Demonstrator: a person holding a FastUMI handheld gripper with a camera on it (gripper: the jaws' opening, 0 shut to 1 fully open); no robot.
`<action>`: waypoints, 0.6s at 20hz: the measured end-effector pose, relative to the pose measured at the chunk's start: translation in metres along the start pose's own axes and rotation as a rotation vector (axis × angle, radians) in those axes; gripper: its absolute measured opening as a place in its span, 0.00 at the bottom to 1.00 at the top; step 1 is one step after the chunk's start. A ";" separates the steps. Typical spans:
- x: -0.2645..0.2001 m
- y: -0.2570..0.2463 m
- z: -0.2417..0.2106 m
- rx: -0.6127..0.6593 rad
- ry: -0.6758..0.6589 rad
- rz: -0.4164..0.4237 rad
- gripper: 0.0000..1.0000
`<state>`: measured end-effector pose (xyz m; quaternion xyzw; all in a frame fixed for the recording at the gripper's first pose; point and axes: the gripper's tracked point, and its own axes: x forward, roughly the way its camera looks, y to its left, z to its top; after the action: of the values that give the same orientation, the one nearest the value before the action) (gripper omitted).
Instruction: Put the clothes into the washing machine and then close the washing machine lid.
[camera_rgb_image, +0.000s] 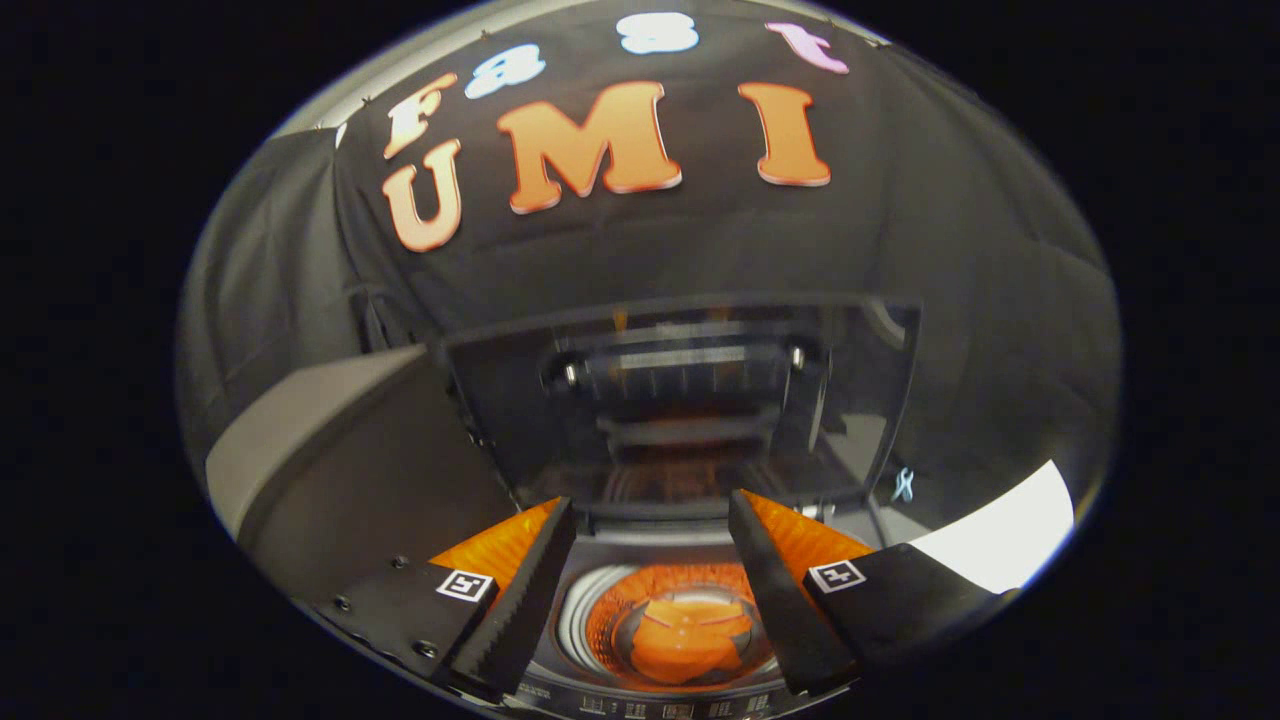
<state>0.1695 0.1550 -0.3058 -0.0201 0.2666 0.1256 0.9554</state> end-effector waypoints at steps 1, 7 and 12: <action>-0.001 0.002 0.021 -0.013 -0.036 0.010 0.99; 0.031 0.012 0.107 -0.003 -0.118 0.062 0.98; 0.095 -0.012 0.121 -0.014 -0.084 -0.021 0.99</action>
<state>0.3122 0.1784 -0.2515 -0.0242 0.2251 0.1181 0.9668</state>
